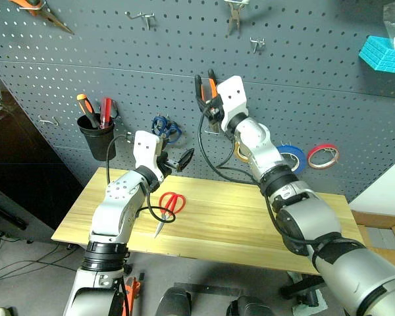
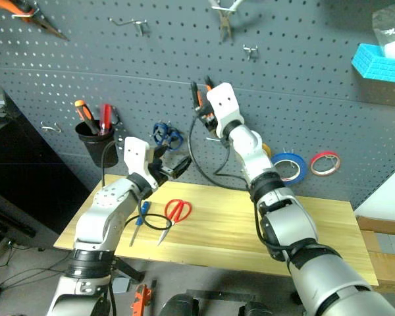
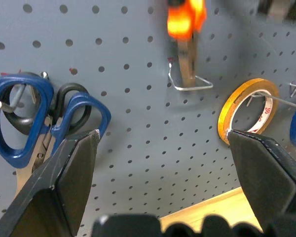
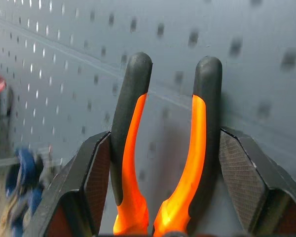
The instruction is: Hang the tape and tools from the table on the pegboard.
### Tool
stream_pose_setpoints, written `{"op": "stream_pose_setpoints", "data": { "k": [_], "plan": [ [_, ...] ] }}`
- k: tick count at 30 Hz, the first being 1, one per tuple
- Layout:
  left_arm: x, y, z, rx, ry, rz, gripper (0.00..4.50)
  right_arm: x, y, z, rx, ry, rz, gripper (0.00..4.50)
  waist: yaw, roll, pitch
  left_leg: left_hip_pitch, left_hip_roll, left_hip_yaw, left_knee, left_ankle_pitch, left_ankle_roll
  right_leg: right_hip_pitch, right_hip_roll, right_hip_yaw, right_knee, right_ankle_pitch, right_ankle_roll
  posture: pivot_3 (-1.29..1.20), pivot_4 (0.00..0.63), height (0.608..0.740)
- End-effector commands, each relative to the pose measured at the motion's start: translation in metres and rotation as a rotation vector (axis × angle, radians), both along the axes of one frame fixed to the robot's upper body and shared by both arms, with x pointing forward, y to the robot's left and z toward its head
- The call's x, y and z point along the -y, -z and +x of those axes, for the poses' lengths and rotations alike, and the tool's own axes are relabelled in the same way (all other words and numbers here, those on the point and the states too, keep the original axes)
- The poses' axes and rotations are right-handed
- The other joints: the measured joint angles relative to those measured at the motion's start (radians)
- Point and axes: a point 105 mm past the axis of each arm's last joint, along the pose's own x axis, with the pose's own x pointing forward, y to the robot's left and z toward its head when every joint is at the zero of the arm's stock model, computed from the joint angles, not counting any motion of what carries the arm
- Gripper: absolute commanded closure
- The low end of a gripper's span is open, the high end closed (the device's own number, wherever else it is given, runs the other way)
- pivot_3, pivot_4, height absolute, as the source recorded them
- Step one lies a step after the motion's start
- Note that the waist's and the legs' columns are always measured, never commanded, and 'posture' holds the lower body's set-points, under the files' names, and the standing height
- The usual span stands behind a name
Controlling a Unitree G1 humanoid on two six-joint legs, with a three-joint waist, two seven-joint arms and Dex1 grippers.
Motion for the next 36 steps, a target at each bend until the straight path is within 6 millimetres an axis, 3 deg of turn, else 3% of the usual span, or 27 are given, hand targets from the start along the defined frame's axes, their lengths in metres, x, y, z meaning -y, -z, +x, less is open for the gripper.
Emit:
{"op": "stream_pose_setpoints", "data": {
  "k": [1, 3, 9, 14, 15, 21, 30, 36],
  "plan": [
    [0.004, -0.012, 0.0, 0.054, 0.019, 0.0, 0.03, 0.007, 0.004, 0.002, -0.021, 0.022, 0.023, 1.74, -0.001, 0.0, 0.0, 0.0, 0.0, 0.0, 0.0, 0.0, 0.0, 0.0, 0.0, 0.0, 0.0, 0.0, 0.0, 0.25, 0.017, 0.74],
    [0.004, -0.011, 0.0, 0.051, 0.021, 0.001, 0.03, 0.01, 0.016, 0.003, -0.068, 0.034, 0.023, 1.74, -0.002, 0.001, -0.001, 0.0, 0.0, 0.0, 0.0, 0.0, 0.0, 0.0, 0.0, 0.0, 0.001, 0.0, 0.0, 0.25, 0.017, 0.74],
    [0.005, -0.01, -0.001, 0.049, 0.024, 0.001, 0.03, 0.014, 0.026, 0.005, -0.099, 0.054, -0.006, 1.74, -0.007, 0.002, -0.006, 0.002, 0.0, 0.0, 0.001, 0.0, 0.0, 0.002, 0.0, 0.0, 0.001, 0.0, 0.0, 0.24, 0.023, 0.74],
    [0.006, -0.009, -0.002, 0.044, 0.026, 0.002, 0.03, 0.015, 0.026, 0.005, -0.099, 0.051, -0.015, 0.14, -0.007, 0.005, -0.009, 0.002, 0.0, 0.0, 0.002, 0.0, 0.0, 0.002, 0.0, 0.0, 0.002, 0.0, 0.0, 0.24, 0.023, 0.74],
    [0.006, -0.009, -0.002, 0.044, 0.025, 0.002, 0.03, 0.016, 0.026, 0.005, -0.092, 0.062, -0.019, 0.05, -0.007, 0.005, -0.009, 0.002, 0.0, -0.001, 0.002, 0.0, 0.001, 0.002, 0.0, 0.0, 0.002, 0.0, 0.0, 0.24, 0.024, 0.74],
    [0.006, -0.003, -0.005, 0.04, -0.006, -0.001, 0.03, 0.029, 0.031, -0.005, -0.049, 0.067, -0.066, 0.05, -0.006, 0.005, -0.01, 0.002, -0.001, -0.001, 0.004, 0.001, 0.002, 0.002, 0.0, 0.0, 0.002, 0.0, 0.0, 0.23, 0.031, 0.74],
    [0.012, 0.011, -0.017, -0.001, -0.015, -0.011, 0.03, 0.047, 0.034, -0.04, -0.083, 0.02, -0.068, 0.05, -0.036, 0.007, -0.009, 0.001, 0.0, -0.001, 0.0, 0.001, 0.002, 0.001, 0.0, 0.001, 0.001, 0.0, 0.0, 0.2, 0.047, 0.74],
    [-0.002, 0.028, -0.021, -0.069, -0.123, 0.025, 0.03, 0.037, 0.025, -0.075, -0.134, -0.142, -0.04, 0.05, -0.055, 0.01, -0.008, 0.002, 0.0, -0.001, 0.001, 0.001, 0.002, 0.002, 0.0, 0.001, 0.001, 0.0, 0.0, 0.17, 0.071, 0.74]
  ]
}}
